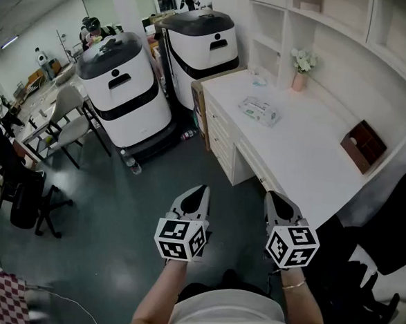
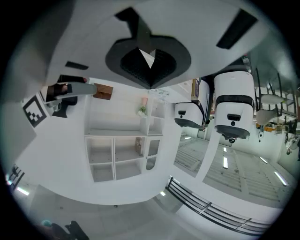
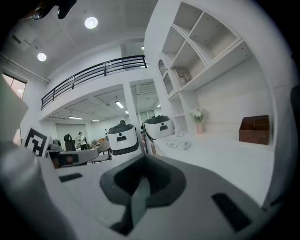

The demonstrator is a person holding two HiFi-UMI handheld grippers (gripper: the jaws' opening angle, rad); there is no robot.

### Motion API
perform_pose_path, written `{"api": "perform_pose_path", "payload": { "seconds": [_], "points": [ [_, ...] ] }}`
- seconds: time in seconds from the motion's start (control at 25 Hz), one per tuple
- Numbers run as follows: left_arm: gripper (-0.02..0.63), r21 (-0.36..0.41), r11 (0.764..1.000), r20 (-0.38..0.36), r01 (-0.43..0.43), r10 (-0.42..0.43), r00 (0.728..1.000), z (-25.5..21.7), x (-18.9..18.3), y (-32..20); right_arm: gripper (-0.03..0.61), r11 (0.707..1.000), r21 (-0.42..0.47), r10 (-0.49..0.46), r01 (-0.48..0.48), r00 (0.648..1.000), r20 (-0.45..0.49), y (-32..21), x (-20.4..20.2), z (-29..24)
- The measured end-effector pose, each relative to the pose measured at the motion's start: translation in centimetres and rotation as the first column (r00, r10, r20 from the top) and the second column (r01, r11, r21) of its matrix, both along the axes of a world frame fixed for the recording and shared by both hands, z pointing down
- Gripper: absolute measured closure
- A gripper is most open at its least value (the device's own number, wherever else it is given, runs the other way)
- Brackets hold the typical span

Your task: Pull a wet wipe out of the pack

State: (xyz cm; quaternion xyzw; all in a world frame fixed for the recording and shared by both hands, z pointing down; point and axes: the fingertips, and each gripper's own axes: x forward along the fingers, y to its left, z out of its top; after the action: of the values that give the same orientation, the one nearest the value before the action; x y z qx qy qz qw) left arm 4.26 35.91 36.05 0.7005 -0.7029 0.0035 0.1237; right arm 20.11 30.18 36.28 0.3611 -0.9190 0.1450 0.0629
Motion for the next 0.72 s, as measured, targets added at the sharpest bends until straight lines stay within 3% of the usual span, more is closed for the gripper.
{"api": "perform_pose_path", "payload": {
  "seconds": [0.72],
  "points": [
    [0.620, -0.023, 1.000, 0.045, 0.003, -0.002, 0.999, 0.5, 1.3, -2.9, 0.577, 0.999, 0.044, -0.032, 0.029, 0.998, 0.060, -1.4, 0.2, -1.1]
  ]
}}
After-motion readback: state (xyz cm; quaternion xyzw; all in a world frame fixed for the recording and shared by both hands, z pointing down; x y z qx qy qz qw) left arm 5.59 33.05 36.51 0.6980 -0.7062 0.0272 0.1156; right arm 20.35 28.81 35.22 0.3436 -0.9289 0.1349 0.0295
